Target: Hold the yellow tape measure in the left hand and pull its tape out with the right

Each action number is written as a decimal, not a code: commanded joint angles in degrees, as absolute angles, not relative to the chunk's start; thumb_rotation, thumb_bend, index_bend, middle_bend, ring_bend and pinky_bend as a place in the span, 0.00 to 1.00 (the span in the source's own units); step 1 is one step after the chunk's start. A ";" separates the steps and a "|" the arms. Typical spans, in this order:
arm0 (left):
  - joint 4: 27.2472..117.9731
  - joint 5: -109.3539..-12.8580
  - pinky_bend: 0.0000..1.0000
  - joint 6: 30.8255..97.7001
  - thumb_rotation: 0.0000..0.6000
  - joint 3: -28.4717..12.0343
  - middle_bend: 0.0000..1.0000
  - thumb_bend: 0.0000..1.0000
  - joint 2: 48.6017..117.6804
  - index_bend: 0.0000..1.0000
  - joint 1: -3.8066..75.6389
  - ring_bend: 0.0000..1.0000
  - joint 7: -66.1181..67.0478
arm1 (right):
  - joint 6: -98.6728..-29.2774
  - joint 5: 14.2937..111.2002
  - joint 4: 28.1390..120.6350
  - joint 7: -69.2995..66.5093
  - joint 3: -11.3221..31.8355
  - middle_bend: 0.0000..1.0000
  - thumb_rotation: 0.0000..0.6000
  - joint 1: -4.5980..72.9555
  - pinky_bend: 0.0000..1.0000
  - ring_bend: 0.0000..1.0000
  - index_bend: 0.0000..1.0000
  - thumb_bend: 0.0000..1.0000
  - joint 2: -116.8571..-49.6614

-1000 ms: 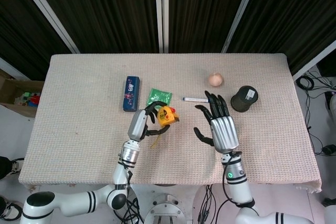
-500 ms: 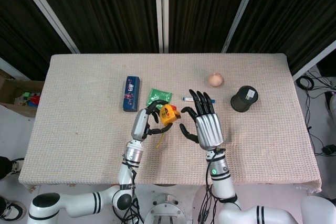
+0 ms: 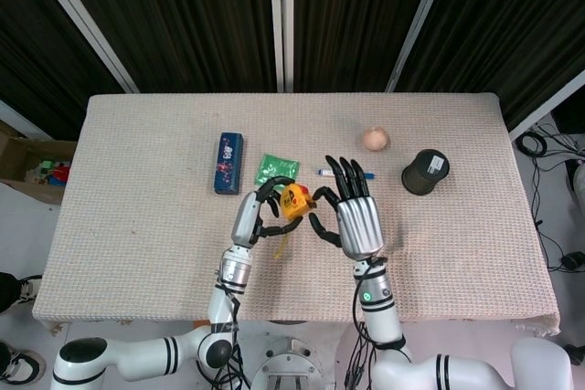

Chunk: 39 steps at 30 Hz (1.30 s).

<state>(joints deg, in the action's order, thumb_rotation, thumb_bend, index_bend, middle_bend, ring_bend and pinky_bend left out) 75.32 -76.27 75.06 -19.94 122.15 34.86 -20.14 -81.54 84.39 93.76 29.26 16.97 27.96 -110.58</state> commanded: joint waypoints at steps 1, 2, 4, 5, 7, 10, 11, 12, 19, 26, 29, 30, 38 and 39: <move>75.43 -76.31 0.66 74.92 1.00 -19.83 0.65 0.40 122.11 0.65 34.76 0.57 -20.48 | -81.84 84.34 93.17 29.15 17.05 0.09 1.00 28.21 0.00 0.00 0.51 0.28 -111.05; 75.50 -76.38 0.66 74.84 1.00 -19.72 0.65 0.40 122.05 0.65 34.70 0.57 -20.70 | -81.95 84.28 92.98 29.01 17.11 0.09 1.00 28.30 0.00 0.00 0.51 0.29 -111.23; 75.59 -76.55 0.66 74.77 1.00 -19.50 0.65 0.40 121.96 0.65 34.59 0.57 -20.99 | -81.97 84.10 92.78 28.90 17.16 0.09 1.00 28.43 0.00 0.00 0.52 0.29 -111.40; 75.63 -76.67 0.66 74.76 1.00 -19.36 0.65 0.40 121.91 0.65 34.53 0.57 -21.08 | -81.95 83.99 92.65 28.91 17.19 0.10 1.00 28.53 0.00 0.00 0.53 0.29 -111.49; 75.62 -76.91 0.66 74.82 1.00 -19.19 0.65 0.40 121.88 0.65 34.46 0.57 -21.18 | -81.95 83.92 92.49 28.73 17.24 0.10 1.00 28.73 0.00 0.00 0.53 0.29 -111.63; 75.51 -77.21 0.66 74.78 1.00 -19.05 0.65 0.41 121.87 0.65 34.41 0.57 -21.81 | -82.11 83.95 92.24 28.31 17.25 0.10 1.00 28.88 0.00 0.00 0.54 0.31 -111.80; 75.35 -77.30 0.66 74.77 1.00 -19.02 0.65 0.41 121.90 0.65 34.40 0.57 -21.99 | -82.17 83.92 92.17 28.08 17.22 0.10 1.00 28.91 0.00 0.00 0.54 0.32 -111.82; 75.24 -77.33 0.66 74.73 1.00 -19.01 0.65 0.41 121.94 0.65 34.40 0.57 -22.12 | -82.18 83.86 92.14 27.94 17.22 0.10 1.00 28.92 0.00 0.00 0.55 0.32 -111.78; 74.35 -77.29 0.66 74.26 1.00 -19.11 0.65 0.41 122.02 0.66 34.34 0.57 -23.41 | -82.62 83.76 92.36 27.27 17.19 0.11 1.00 28.89 0.00 0.00 0.55 0.35 -111.35; 74.09 -78.14 0.66 74.48 1.00 -18.77 0.66 0.41 121.92 0.66 34.24 0.57 -24.61 | -82.63 83.43 92.50 27.32 17.18 0.11 1.00 29.13 0.00 0.00 0.55 0.35 -111.23; 74.00 -78.67 0.66 74.63 1.00 -18.49 0.66 0.41 121.86 0.66 34.23 0.57 -25.13 | -82.50 82.97 92.71 27.19 17.14 0.11 1.00 29.12 0.00 0.00 0.52 0.35 -111.17; 74.00 -78.83 0.66 74.69 1.00 -18.41 0.66 0.41 121.82 0.66 34.21 0.57 -25.28 | -82.40 82.78 92.84 26.99 17.12 0.11 1.00 29.10 0.00 0.00 0.51 0.35 -111.12; 73.98 -79.58 0.66 74.86 1.00 -18.10 0.66 0.41 121.55 0.66 34.19 0.57 -26.08 | -81.50 82.02 94.16 25.05 17.10 0.11 1.00 29.23 0.00 0.00 0.46 0.48 -110.04; 74.00 -79.60 0.66 74.86 1.00 -18.12 0.66 0.41 121.52 0.66 34.20 0.57 -26.12 | -81.39 81.96 94.30 24.93 17.08 0.11 1.00 29.27 0.00 0.00 0.46 0.48 -109.93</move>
